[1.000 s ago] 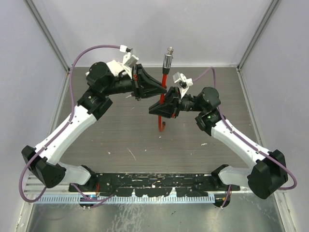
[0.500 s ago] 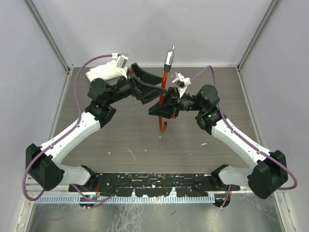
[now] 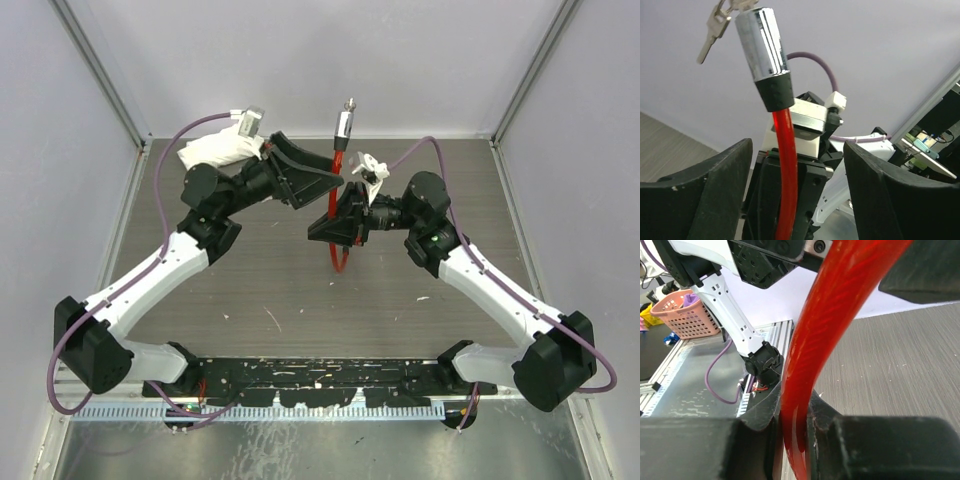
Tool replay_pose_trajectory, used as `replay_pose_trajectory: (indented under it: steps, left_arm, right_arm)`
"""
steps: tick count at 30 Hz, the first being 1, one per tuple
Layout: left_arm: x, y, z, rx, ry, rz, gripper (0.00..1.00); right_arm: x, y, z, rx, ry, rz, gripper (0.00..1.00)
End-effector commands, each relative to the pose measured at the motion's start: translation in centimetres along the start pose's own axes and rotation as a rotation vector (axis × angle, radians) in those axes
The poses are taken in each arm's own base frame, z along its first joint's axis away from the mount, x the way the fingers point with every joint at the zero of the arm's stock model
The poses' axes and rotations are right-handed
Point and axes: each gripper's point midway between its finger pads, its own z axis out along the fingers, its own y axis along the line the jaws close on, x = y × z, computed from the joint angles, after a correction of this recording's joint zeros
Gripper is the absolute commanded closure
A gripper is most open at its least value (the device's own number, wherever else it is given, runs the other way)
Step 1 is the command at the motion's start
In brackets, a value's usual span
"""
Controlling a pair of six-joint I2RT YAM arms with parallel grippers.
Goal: Lock with the key
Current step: Adjust the lock.
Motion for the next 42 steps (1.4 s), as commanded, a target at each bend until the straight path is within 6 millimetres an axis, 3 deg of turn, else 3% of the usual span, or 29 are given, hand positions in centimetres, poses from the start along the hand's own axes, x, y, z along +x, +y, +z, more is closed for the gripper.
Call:
replay_pose_trajectory:
  steps: [1, 7, 12, 14, 17, 21, 22, 24, 26, 28, 31, 33, 38, 42]
  left_arm:
    - [-0.2, -0.2, 0.8, -0.035, 0.031, 0.046, 0.29]
    - [0.5, -0.2, 1.2, -0.038, 0.063, 0.052, 0.53]
    - [0.6, -1.0, 1.5, 0.012, 0.072, 0.052, 0.65]
    - [0.6, -1.2, 1.6, 0.022, 0.072, 0.049, 0.83]
    - [0.7, -1.3, 1.4, 0.025, 0.072, 0.054, 0.99]
    - [0.6, -1.8, 1.0, 0.026, 0.082, 0.104, 1.0]
    - [0.4, -1.9, 0.8, 0.019, 0.086, 0.127, 1.0]
    - [0.1, -1.9, 0.4, -0.006, 0.104, 0.166, 1.0]
    - [-0.3, -1.3, 0.0, -0.03, 0.119, 0.2, 1.0]
    - [-1.8, -2.6, -0.8, -0.022, 0.116, 0.262, 1.0]
    - [-2.8, -2.8, -1.5, -0.027, 0.135, 0.296, 1.0]
    - [-3.8, -3.8, -1.7, -0.001, 0.139, 0.321, 1.0]
    - [-4.7, -6.9, -1.7, 0.095, 0.182, 0.395, 1.0]
    - [-4.7, -7.9, -2.3, 0.119, 0.199, 0.462, 1.0]
  right_arm:
    - [-2.9, 0.3, 0.2, 0.013, -0.028, -0.144, 0.99]
    - [-2.7, 0.1, 0.1, 0.023, -0.019, -0.147, 0.99]
    - [-2.5, -0.1, 0.2, 0.03, -0.015, -0.144, 0.99]
    - [-2.6, -0.1, 0.1, 0.032, -0.014, -0.145, 0.99]
    - [-2.6, -0.1, 0.0, 0.038, -0.007, -0.151, 0.99]
    - [-2.4, -0.4, -0.3, 0.055, 0.02, -0.175, 0.98]
    - [-2.4, -0.5, -0.6, 0.063, 0.025, -0.184, 0.9]
    - [-2.5, -0.8, -1.3, 0.083, 0.036, -0.208, 0.53]
    - [-3.2, -1.0, -2.5, 0.115, 0.036, -0.244, 0.22]
    - [-3.9, -1.4, -4.2, 0.147, 0.036, -0.271, 0.02]
    - [-4.5, -2.1, -6.3, 0.22, 0.041, -0.281, 0.0]
    - [-4.5, -3.2, -7.4, 0.339, 0.03, -0.192, 0.0]
    - [-0.8, -4.3, -8.2, 0.372, 0.009, 0.095, 0.0]
    - [1.8, -6.4, -9.1, 0.449, -0.208, 0.36, 0.02]
